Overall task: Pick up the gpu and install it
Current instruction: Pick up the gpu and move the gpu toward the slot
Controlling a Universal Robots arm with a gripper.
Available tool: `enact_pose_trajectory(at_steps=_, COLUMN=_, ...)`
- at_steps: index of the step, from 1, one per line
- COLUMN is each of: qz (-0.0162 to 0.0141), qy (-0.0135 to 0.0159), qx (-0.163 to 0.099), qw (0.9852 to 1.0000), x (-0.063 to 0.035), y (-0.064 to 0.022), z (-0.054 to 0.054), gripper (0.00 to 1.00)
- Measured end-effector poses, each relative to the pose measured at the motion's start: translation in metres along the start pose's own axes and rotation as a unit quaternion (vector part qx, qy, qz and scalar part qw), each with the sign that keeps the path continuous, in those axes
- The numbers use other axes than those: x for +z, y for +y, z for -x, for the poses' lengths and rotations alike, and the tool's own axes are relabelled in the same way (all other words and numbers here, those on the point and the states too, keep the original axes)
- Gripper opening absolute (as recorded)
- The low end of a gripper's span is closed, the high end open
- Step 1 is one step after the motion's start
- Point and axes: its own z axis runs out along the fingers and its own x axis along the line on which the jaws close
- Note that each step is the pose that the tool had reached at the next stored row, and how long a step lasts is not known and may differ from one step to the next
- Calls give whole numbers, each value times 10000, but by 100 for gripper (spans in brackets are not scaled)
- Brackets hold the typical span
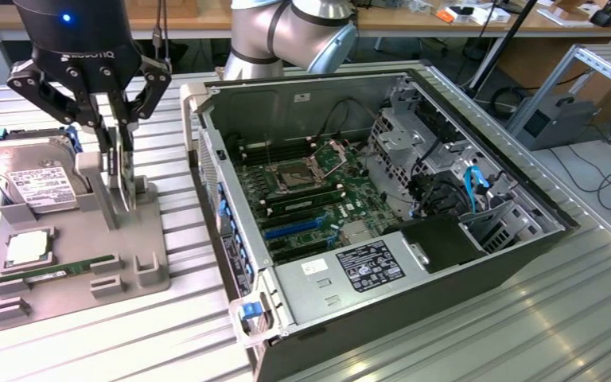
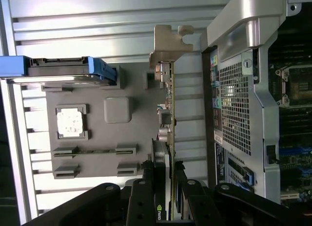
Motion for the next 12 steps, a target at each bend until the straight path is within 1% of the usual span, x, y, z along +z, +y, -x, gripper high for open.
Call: enact_pose_trajectory(at_steps=12, qz=8, qy=0, qx=0, qw=10000, x=-68, y=-2, z=2, gripper=27)
